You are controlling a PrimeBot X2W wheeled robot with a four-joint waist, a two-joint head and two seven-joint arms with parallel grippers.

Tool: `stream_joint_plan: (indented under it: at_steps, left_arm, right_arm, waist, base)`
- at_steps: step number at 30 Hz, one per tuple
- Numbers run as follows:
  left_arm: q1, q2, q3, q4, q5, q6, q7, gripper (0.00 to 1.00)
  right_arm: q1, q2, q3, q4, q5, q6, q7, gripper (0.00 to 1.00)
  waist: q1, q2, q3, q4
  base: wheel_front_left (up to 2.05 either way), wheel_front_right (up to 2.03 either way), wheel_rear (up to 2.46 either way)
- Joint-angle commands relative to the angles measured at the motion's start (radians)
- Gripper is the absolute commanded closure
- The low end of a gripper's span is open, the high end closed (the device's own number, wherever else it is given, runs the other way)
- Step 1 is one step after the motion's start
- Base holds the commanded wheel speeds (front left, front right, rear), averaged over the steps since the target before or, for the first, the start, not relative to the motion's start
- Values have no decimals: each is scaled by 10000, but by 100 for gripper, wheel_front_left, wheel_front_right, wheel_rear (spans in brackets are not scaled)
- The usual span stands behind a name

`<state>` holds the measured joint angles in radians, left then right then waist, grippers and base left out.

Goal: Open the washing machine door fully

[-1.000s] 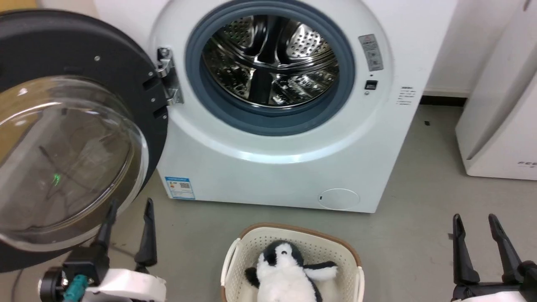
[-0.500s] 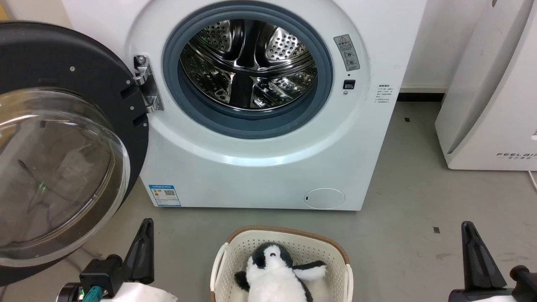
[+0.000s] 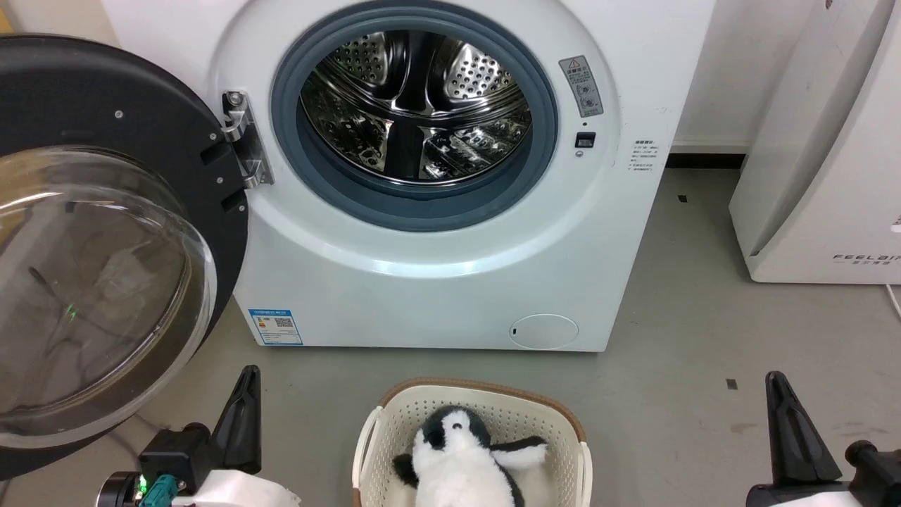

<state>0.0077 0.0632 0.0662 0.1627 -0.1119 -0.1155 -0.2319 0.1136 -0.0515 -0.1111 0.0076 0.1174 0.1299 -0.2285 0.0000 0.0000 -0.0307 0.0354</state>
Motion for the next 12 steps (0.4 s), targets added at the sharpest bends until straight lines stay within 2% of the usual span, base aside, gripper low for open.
stream_joint_plan:
  at_steps: [1, 12]
  left_arm:
    - [-11, -16, -31, -92, 85, 70, 50, 100]
    - [-17, -27, -90, -235, 181, 171, 261, 100]
  right_arm:
    - [-119, 3, 47, -9, -112, 1, 72, 100]
    - [-214, 4, 146, -15, -211, 2, 277, 100]
  waist:
    - [0, 0, 4, -4]
    - [0, 0, 32, -37]
  base:
    - [0, 0, 0]
    - [0, 0, 0]
